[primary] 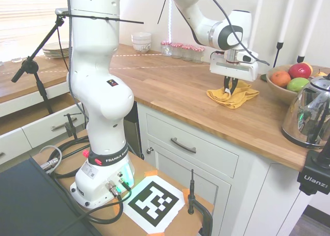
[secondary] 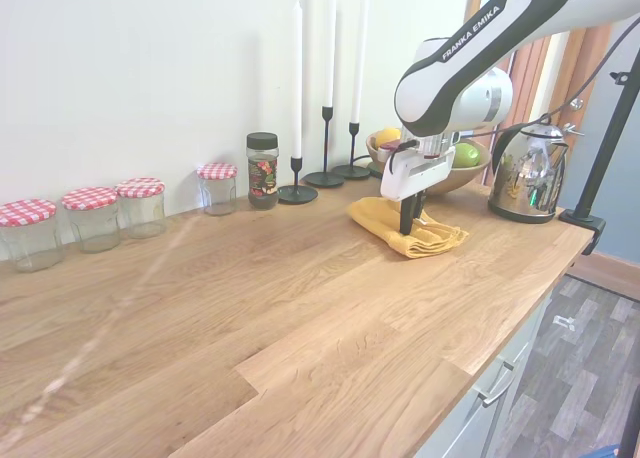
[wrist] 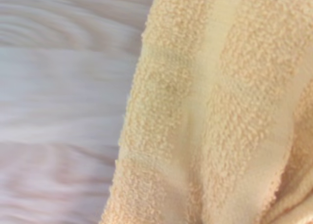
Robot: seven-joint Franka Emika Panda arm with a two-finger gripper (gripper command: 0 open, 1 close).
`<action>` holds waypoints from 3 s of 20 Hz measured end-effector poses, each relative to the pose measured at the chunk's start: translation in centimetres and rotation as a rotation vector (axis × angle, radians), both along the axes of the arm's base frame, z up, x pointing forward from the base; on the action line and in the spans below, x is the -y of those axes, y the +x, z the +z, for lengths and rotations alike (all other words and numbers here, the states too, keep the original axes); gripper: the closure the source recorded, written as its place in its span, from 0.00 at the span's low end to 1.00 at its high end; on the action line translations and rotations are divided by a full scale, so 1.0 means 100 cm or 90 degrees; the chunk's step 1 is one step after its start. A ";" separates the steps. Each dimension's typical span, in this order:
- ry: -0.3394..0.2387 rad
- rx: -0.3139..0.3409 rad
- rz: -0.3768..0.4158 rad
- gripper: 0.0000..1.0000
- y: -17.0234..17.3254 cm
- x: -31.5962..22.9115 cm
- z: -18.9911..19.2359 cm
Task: Wipe the counter
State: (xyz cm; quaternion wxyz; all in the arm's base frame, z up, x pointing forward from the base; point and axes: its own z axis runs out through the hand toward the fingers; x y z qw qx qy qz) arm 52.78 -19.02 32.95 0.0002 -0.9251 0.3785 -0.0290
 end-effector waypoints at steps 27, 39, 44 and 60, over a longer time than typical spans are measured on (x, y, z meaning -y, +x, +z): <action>-0.027 -0.002 0.041 1.00 0.000 -0.115 0.000; -0.039 0.018 0.088 1.00 -0.002 -0.312 -0.002; -0.045 0.022 0.110 1.00 0.001 -0.378 -0.002; -0.102 0.019 0.182 1.00 -0.001 -0.494 -0.002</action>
